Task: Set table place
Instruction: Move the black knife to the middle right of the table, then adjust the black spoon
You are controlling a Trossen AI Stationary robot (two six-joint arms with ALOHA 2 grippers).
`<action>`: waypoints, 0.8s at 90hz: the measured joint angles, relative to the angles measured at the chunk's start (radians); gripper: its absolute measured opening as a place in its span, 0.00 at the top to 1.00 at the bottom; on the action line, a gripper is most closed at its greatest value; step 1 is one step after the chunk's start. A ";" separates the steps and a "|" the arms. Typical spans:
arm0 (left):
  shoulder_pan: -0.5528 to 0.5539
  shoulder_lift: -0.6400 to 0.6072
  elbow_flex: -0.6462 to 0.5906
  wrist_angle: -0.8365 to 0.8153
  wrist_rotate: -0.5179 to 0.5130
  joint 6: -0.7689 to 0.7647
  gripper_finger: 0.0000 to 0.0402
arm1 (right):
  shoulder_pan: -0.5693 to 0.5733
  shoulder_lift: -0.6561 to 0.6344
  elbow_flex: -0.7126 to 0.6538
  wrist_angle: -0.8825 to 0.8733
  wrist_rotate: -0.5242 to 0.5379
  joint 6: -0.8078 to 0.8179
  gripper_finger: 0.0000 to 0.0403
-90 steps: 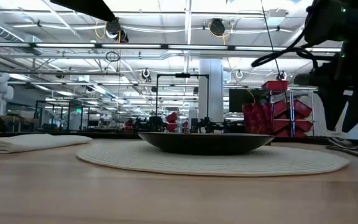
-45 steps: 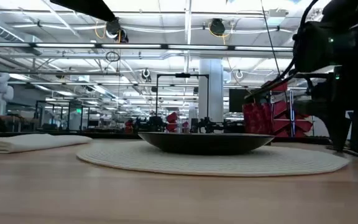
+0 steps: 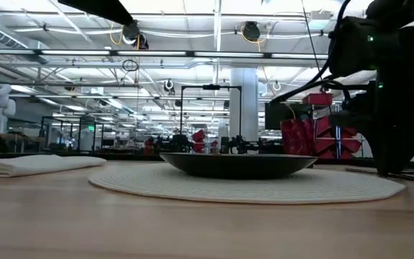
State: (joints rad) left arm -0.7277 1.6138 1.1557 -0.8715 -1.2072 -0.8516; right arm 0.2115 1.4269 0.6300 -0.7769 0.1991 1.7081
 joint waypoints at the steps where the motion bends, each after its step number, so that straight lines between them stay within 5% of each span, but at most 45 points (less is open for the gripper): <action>1: 0.000 0.000 0.000 0.000 0.000 0.000 0.71 | 0.000 0.000 0.000 0.000 0.000 0.000 0.88; 22: 0.000 0.000 0.000 0.000 0.000 0.000 0.71 | 0.000 0.000 0.000 -0.002 0.017 0.014 0.90; 72: 0.000 0.000 0.000 0.000 0.000 0.000 0.71 | 0.000 -0.001 0.000 -0.003 0.032 0.038 0.76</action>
State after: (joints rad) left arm -0.7277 1.6138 1.1557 -0.8712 -1.2068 -0.8515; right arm 0.2115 1.4259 0.6300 -0.7798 0.2315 1.7462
